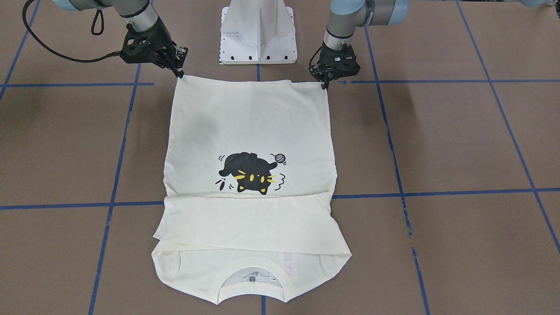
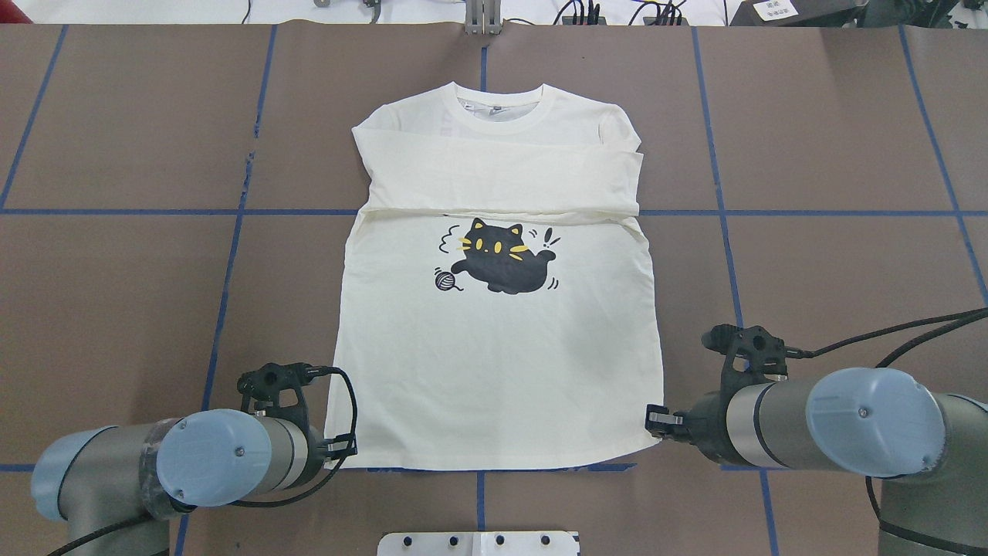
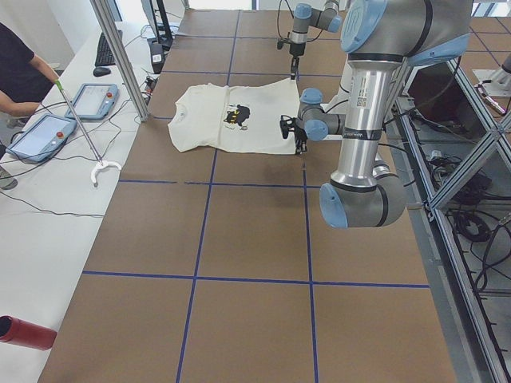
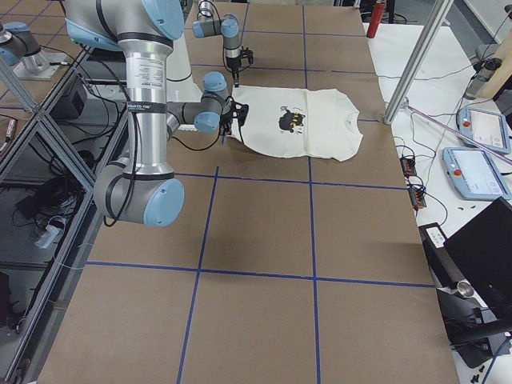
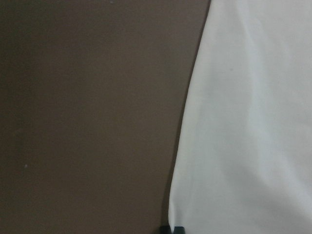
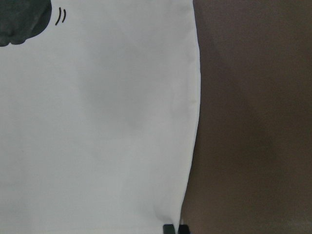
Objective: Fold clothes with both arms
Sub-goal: 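Slide both grippers down to the hem corners and grasp them, then lift the hem with both grippers and fold it toward the collar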
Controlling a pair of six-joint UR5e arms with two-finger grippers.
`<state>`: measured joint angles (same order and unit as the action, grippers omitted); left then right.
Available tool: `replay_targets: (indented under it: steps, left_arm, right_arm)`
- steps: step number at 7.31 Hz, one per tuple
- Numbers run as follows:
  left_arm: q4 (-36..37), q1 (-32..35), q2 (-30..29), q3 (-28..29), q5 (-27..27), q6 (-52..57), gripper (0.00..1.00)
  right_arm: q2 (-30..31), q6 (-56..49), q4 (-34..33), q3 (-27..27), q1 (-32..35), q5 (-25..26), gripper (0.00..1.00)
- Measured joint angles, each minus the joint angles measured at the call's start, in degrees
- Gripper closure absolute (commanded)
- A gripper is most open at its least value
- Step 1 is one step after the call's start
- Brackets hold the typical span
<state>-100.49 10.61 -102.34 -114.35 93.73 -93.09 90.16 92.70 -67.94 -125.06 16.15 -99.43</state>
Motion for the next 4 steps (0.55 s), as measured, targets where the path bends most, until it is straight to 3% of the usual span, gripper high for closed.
replay_targets:
  steps: [4]
  left_arm:
    - [5.2,-0.7,0.3,-7.9,0.0,0.6,1.0]
  right_arm:
    - [1.5,-0.4,0.1,-1.8,1.6,-3.7,1.0]
